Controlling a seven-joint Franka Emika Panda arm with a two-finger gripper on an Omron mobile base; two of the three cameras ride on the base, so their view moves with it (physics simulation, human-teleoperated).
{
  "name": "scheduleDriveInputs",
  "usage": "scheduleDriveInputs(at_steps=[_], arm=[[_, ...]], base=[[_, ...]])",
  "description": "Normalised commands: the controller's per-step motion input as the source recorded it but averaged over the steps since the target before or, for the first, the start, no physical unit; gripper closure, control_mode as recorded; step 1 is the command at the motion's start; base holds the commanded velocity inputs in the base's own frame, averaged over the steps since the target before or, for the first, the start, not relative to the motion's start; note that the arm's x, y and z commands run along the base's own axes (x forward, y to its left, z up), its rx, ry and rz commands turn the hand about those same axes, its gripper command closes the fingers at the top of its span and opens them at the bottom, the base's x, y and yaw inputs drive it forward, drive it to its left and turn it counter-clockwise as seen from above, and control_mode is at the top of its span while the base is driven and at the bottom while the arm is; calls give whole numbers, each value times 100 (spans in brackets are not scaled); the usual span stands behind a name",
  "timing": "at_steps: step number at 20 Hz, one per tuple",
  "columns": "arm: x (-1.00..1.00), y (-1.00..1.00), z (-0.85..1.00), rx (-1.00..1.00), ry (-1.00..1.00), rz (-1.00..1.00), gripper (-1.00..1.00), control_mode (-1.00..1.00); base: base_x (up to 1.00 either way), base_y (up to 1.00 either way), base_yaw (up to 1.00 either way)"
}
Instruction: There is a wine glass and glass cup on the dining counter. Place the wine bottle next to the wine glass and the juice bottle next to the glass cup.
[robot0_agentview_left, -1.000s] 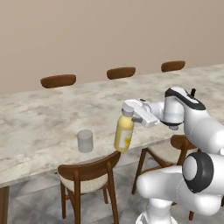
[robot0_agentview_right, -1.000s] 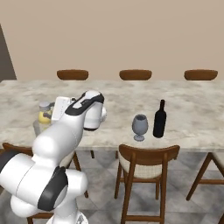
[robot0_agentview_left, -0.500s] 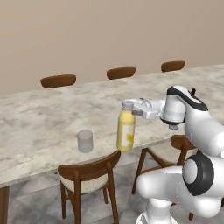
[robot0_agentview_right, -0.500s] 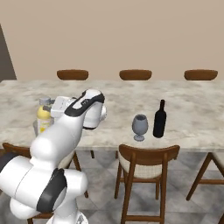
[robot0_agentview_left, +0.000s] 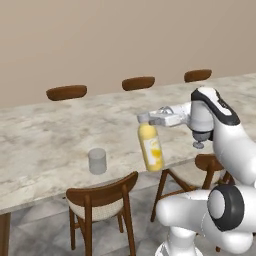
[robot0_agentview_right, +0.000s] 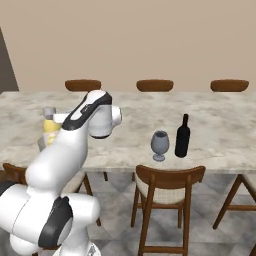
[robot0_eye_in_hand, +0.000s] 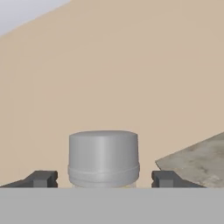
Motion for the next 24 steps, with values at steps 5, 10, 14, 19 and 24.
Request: scheduleDriveInputs(at_steps=[5, 10, 14, 19, 24], arm=[[3, -7, 3, -3, 1, 0, 100, -100], [10, -12, 0, 7, 0, 7, 100, -100], [29, -4, 0, 8, -6, 11, 100, -100], [41, 0, -4, 0, -13, 11, 100, -100], [41, -1, -3, 0, -14, 9, 100, -100]], base=[[0, 0, 0], [0, 0, 0], [0, 0, 0], [0, 0, 0], [0, 0, 0]])
